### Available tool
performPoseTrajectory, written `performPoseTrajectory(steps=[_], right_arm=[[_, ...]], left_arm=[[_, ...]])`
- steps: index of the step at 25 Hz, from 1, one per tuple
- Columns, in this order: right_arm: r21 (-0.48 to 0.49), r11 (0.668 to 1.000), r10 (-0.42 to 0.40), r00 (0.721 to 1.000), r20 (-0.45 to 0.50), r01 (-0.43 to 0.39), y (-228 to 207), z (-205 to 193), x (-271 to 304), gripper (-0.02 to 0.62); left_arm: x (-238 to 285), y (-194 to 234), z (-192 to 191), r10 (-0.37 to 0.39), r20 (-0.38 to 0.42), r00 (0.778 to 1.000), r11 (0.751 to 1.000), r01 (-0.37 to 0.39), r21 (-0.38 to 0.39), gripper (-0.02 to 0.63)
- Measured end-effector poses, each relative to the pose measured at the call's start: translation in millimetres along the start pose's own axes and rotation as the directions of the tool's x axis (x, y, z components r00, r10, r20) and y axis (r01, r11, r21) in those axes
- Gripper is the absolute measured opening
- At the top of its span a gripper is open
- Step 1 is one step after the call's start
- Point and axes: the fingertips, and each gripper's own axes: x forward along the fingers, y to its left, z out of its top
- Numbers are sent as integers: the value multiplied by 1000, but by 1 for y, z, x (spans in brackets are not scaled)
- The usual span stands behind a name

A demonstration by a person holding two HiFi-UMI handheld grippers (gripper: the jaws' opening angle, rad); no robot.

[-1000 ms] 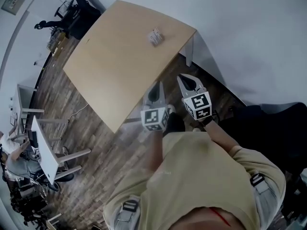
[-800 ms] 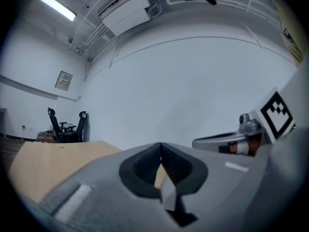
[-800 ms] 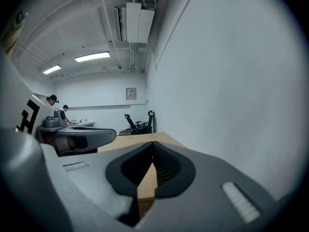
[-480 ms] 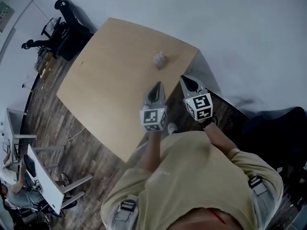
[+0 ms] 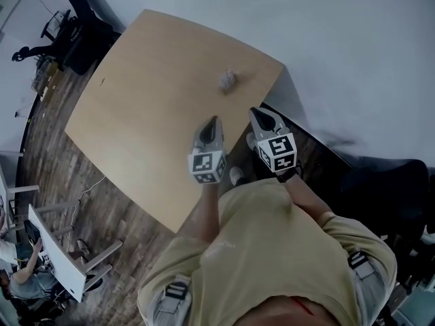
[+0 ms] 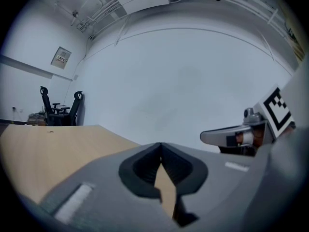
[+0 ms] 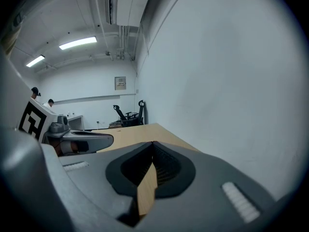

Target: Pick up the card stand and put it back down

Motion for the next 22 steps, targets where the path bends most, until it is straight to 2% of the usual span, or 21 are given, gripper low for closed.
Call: performPoseTrajectory(steps=[9,13,22], right_arm=[[53,997,55,997,-58,-52,-27,-14,85,3],[126,990,72,995,-70,-63,-53,-31,108,3],[198,979,70,986,-154,-38,-95,-76,147,3]], left_arm=[[58,39,-33,-22,-156,988,1000,19,-21,6],[95,53,-58,-20,-212,977,1000,18,-10,33],[153,93,-108,-31,-321,947,999,39,17,178]])
